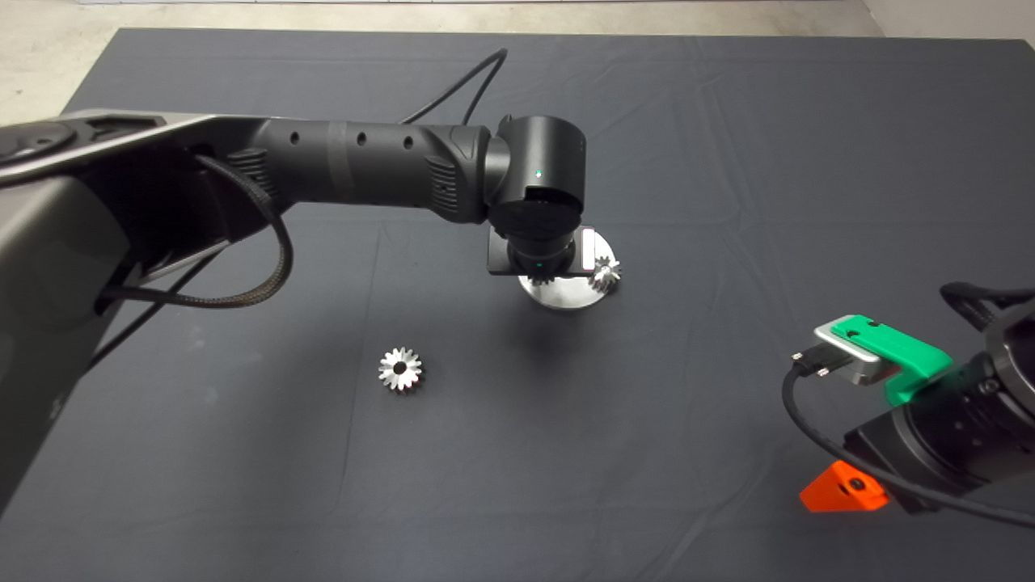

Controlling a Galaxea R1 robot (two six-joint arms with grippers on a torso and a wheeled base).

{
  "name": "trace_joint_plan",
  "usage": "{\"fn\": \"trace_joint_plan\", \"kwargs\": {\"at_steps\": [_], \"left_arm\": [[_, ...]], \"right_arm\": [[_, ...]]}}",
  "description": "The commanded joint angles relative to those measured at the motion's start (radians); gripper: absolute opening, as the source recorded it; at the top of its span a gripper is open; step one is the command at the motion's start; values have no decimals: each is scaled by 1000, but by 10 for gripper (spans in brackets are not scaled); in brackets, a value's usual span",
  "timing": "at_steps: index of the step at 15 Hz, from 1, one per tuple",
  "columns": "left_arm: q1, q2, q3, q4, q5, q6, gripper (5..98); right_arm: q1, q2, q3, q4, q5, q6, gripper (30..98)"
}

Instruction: Remove an incorrectly installed larger gear and replace it with the correct smaller gear

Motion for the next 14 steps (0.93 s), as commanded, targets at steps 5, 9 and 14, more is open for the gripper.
{"fn": "trace_joint_plan", "kwargs": {"at_steps": [5, 9, 14], "left_arm": [[-21, 7, -7, 25, -2, 4, 329], [-19, 7, -16, 44, 1, 7, 329], [-18, 3, -43, 48, 5, 24, 329]], "right_arm": [[16, -2, 3, 10, -125, -2, 976], [16, -1, 3, 10, -125, -3, 976], [16, 4, 3, 10, -125, -3, 976]]}}
